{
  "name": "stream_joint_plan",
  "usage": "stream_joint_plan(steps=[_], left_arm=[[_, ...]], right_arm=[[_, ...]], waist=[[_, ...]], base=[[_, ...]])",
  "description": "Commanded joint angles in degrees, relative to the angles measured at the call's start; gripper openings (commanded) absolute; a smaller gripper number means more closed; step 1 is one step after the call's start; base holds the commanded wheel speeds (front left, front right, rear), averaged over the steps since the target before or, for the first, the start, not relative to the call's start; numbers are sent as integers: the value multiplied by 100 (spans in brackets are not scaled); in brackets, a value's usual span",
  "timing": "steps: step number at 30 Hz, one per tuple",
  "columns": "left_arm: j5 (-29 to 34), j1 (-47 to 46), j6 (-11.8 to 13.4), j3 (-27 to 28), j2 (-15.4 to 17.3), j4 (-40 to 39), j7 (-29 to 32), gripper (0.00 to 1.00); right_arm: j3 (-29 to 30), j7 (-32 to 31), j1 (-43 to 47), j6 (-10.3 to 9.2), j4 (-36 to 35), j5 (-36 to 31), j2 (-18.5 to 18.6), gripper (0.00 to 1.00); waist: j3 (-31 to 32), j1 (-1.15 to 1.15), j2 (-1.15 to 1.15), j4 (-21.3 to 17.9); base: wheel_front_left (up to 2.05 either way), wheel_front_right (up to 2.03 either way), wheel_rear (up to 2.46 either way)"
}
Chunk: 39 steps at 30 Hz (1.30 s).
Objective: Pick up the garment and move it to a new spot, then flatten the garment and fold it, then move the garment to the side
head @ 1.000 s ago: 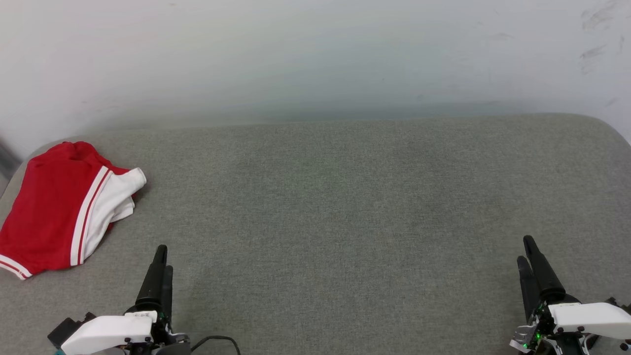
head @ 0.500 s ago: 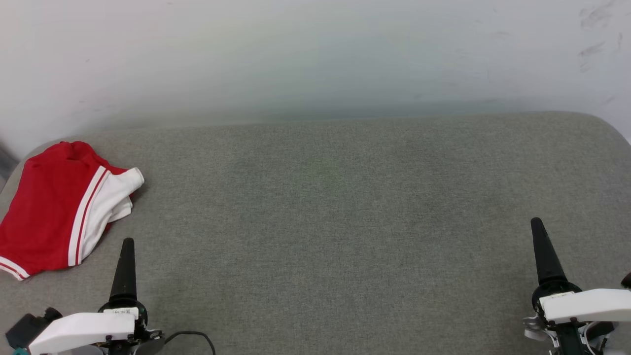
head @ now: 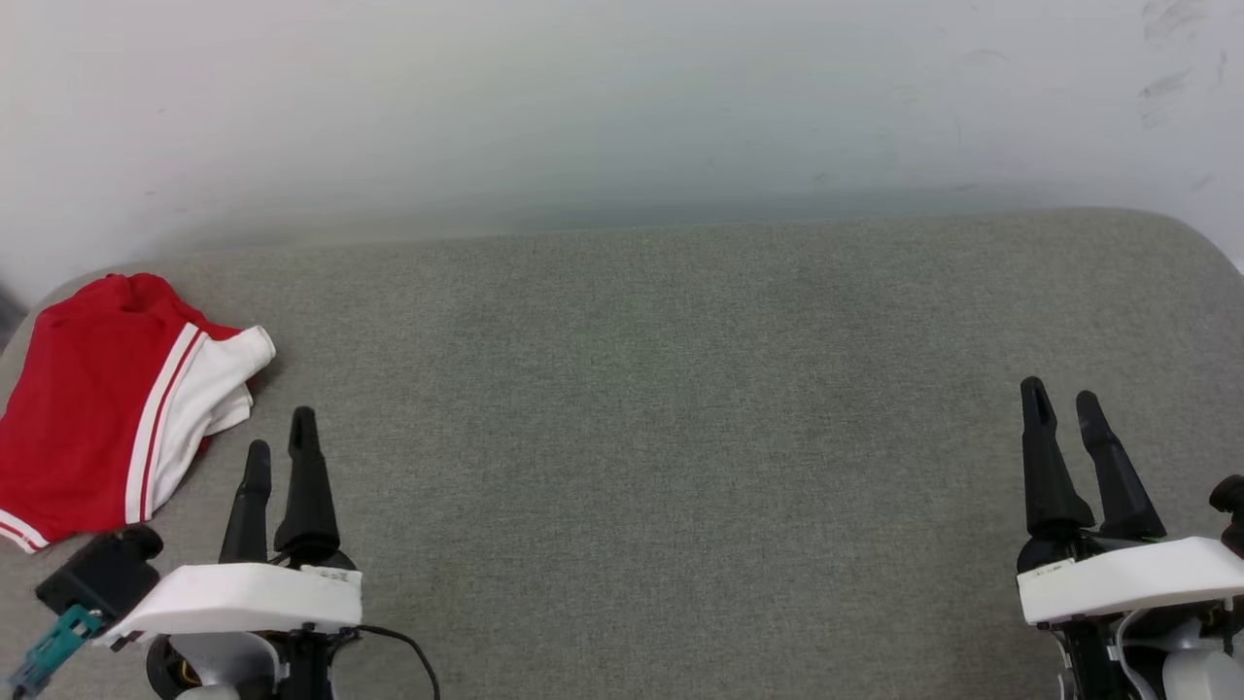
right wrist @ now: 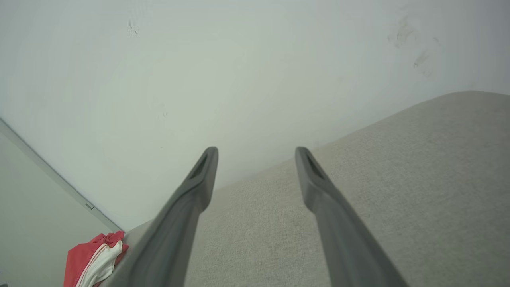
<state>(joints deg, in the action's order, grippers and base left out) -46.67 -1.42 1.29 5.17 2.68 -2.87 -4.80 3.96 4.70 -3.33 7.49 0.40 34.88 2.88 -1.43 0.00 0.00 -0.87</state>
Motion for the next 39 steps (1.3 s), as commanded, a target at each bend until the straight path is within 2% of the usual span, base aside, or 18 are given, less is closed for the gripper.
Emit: stream_joint_plan(steps=[1, 8, 12, 21, 27, 35, 39], left_arm=[[348, -11, 69, -107, 17, -151, -60, 100], [1226, 77, 356, -659, 148, -234, -181, 100], [1581, 107, 676, -939, 308, -205, -251, 100], [2121, 55, 1347, -1628, 710, -344, -387, 100], [2466, 27, 1631, -2089, 947, -220, -477, 100], [2692, -30, 1752, -2464, 1055, -169, -585, 100], [2572, 68, 1601, -2243, 882, -336, -638, 100]], right_arm=[[-26, 65, -77, 0, -139, -261, 5, 100], [-153, 191, 12, 0, -161, -978, 5, 100], [-215, 257, 9, 0, -199, -1415, 4, 100], [-277, 400, 49, 0, -200, -2255, 3, 100], [-320, 486, 64, 0, -201, -2769, 3, 100], [-390, 600, 71, 0, -264, -3280, 2, 100], [-356, 654, 103, 0, -246, -3172, 1, 100]], waist=[[-3, 0, 0, -1], [1, 0, 0, -14], [2, 0, 0, -24], [-9, 0, 0, -46], [-5, 0, 0, -60], [-15, 0, 0, -82], [-24, 0, 0, -87]], base=[[0, 0, 0], [0, 0, 0], [0, 0, 0], [0, 0, 0], [0, 0, 0], [0, 0, 0], [0, 0, 0]])
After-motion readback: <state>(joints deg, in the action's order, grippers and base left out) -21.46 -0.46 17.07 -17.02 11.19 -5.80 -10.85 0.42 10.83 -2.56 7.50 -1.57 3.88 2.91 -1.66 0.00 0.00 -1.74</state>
